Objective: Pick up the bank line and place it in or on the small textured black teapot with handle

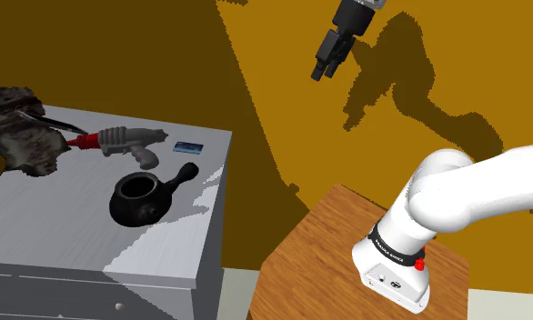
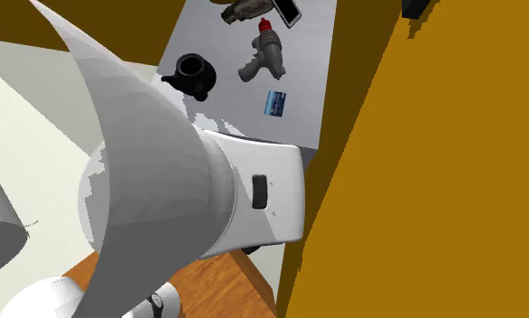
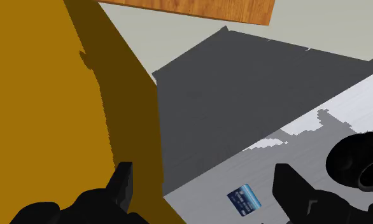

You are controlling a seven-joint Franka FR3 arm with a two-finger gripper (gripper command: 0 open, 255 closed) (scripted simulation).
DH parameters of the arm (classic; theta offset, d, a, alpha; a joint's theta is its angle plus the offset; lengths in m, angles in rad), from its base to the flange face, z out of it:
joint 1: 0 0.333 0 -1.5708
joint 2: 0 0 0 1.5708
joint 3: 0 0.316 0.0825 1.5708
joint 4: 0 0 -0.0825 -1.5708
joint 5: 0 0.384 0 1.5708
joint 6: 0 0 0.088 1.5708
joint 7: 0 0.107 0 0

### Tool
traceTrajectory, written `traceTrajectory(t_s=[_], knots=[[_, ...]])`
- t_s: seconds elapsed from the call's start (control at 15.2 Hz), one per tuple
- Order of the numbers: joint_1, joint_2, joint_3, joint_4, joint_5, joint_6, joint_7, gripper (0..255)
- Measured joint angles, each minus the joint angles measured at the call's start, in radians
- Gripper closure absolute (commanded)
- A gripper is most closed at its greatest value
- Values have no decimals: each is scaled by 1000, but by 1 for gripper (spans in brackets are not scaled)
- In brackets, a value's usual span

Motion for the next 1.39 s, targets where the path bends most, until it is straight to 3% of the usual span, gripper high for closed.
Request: traceTrajectory(t_s=[0.2,0.59,0.86,1.39], knots=[[9,15,-1,-23,6,50,-19,0],[62,115,0,-113,43,303,-107,0],[107,216,4,-156,81,492,-174,0],[216,471,-7,-124,190,802,-344,0]])
